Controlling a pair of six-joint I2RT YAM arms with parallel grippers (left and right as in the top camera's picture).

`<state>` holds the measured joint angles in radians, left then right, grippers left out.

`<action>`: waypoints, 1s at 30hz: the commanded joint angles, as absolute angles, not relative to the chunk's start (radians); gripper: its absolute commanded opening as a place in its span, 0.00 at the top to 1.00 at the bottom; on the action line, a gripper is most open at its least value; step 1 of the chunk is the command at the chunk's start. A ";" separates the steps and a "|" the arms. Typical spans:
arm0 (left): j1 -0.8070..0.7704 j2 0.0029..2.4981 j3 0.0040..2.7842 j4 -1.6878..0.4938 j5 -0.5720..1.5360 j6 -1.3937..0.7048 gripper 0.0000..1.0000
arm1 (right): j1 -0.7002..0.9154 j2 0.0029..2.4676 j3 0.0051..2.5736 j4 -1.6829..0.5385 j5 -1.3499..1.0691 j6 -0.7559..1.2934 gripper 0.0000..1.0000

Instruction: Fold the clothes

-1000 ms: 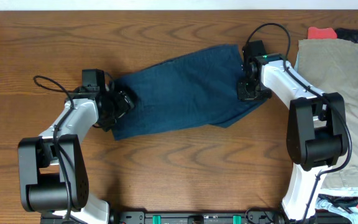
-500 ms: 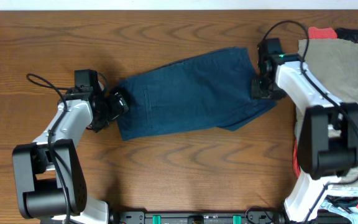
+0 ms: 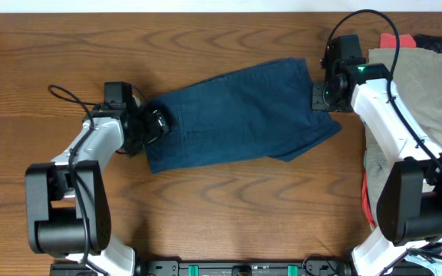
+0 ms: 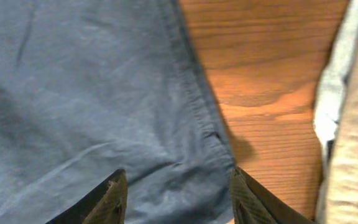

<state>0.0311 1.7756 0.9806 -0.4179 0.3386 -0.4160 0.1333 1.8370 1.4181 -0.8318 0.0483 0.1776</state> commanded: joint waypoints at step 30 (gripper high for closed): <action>0.021 1.296 1.109 -0.946 0.432 -0.386 0.94 | 0.529 2.086 1.396 -0.779 -0.501 0.052 0.99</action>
<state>0.0223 1.3266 1.0832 -0.9421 0.3962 -0.3920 0.4545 2.0254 1.4090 -0.7963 -0.4088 0.0620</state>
